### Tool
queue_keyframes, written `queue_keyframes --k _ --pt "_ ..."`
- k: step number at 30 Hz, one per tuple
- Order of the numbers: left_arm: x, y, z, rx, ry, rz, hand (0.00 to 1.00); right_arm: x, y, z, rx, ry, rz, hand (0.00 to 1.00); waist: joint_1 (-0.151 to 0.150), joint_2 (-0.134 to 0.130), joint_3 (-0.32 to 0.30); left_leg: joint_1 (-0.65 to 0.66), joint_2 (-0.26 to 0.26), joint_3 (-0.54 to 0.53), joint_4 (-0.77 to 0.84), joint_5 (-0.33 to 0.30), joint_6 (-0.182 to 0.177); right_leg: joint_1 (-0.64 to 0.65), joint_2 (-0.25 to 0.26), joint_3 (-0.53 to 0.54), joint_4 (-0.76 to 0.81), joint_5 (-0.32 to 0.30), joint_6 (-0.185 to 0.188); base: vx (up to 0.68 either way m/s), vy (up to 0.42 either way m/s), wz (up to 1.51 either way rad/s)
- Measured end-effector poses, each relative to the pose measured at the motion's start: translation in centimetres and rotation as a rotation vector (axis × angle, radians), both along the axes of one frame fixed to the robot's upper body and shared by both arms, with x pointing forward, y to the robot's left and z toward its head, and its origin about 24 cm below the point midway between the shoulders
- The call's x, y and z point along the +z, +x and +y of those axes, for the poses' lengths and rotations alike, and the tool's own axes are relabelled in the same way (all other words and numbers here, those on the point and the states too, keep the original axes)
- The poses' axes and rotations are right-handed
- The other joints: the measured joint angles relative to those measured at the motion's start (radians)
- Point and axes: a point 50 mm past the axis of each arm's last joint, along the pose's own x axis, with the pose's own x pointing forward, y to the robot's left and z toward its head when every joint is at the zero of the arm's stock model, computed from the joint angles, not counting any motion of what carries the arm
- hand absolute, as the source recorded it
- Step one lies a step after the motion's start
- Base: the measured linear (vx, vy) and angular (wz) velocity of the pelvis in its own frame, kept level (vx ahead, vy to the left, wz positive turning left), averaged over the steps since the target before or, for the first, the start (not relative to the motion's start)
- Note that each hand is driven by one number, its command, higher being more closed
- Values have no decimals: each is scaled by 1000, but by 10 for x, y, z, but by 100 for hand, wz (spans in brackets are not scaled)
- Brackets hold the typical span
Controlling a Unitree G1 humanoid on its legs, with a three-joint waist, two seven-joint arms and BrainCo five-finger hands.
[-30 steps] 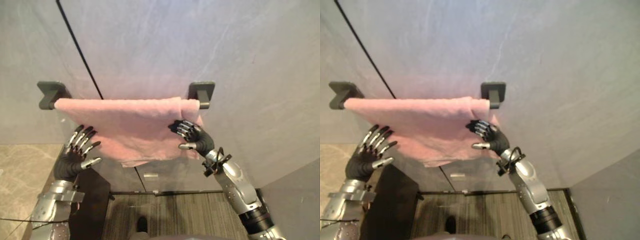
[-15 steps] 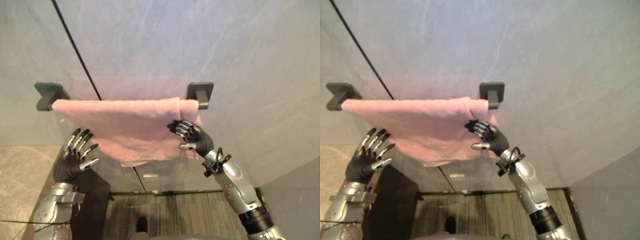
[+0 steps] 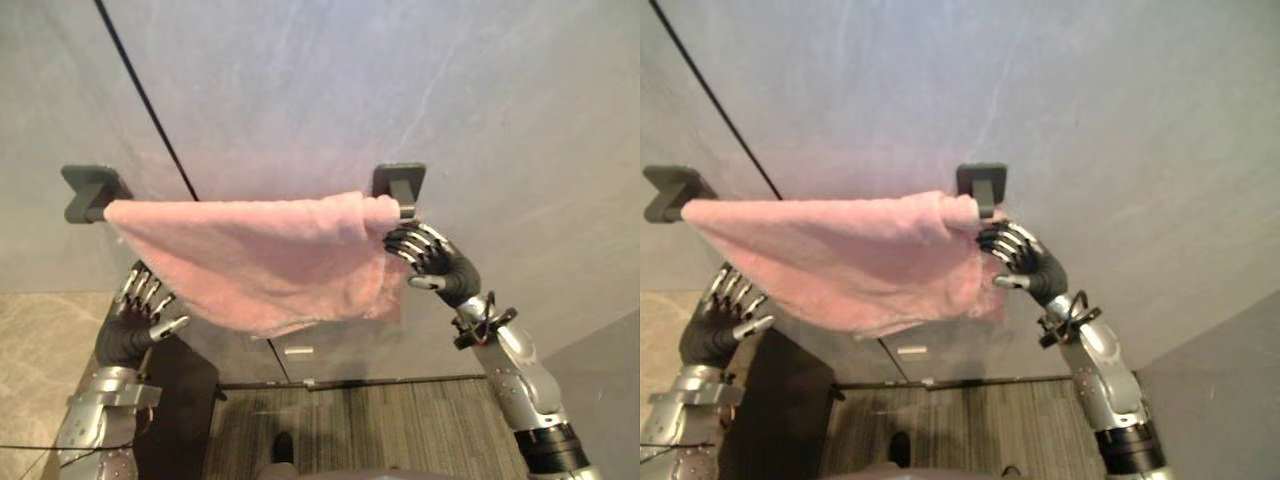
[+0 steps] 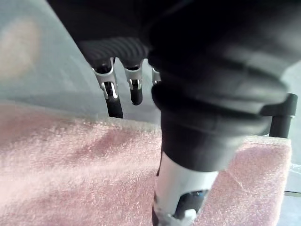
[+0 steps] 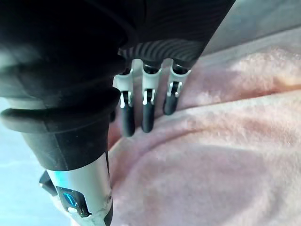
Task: Organize washtable
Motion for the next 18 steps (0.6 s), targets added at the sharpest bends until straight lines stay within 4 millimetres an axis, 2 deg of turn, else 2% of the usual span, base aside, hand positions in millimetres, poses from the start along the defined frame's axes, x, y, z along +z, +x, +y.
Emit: queue_keyframes --k 3,6,10,12,16,18 --pt "2 -3 5 34 0 -12 0 4 -1 -2 -4 -11 -16 0 1 0 0 1 0 0 0 0 0 0 0 1 0 0 0 0 0 0" --pt "3 -5 8 55 3 -28 0 23 -8 -1 49 -73 -103 0 1 -1 -1 2 0 2 0 -1 -1 0 0 4 -1 1 0 0 0 0" --pt "4 -5 8 57 6 -36 0 27 -10 -3 77 -107 -120 0 1 -2 -1 7 0 10 0 -2 0 0 0 16 -3 4 1 -1 0 -8" --pt "4 -6 8 56 4 -37 0 44 -18 4 128 -118 -207 0 -2 -2 -1 13 1 21 0 -5 0 0 -1 23 -3 5 2 -7 3 -12" --pt "4 -6 8 57 4 -39 0 46 -18 -1 125 -147 -212 0 -1 -5 -3 14 1 21 0 -6 0 0 -1 24 -3 5 2 -2 0 -1" --pt "4 -7 9 69 0 -46 0 49 -16 -10 83 -149 -219 0 -1 -5 -3 14 0 21 0 -6 0 0 -1 23 -4 5 2 0 0 0"
